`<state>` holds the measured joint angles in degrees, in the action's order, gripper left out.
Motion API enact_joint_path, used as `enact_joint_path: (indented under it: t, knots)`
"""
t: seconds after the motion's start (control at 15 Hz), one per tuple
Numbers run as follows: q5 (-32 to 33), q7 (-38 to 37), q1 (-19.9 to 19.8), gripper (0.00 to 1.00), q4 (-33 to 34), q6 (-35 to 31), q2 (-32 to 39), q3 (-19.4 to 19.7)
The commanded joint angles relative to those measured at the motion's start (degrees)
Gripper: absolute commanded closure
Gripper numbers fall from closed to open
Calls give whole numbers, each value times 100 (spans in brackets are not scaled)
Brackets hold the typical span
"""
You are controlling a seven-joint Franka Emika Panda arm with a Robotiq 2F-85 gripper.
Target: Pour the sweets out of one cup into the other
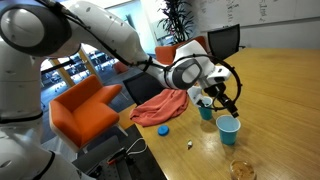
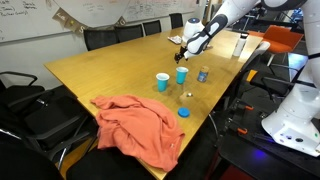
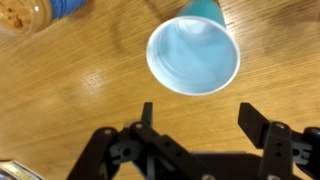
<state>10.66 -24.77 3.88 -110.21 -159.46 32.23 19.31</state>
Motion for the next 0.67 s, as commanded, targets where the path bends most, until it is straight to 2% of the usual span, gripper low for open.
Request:
enact_joint_path:
  t: [0.0, 0.2, 0.6]
  knots:
    - [408, 0, 365, 0, -932, -669, -810, 399]
    - [502, 22, 502, 0, -1307, -874, -1167, 537]
    - [212, 32, 332, 0, -1819, -495, -1782, 208]
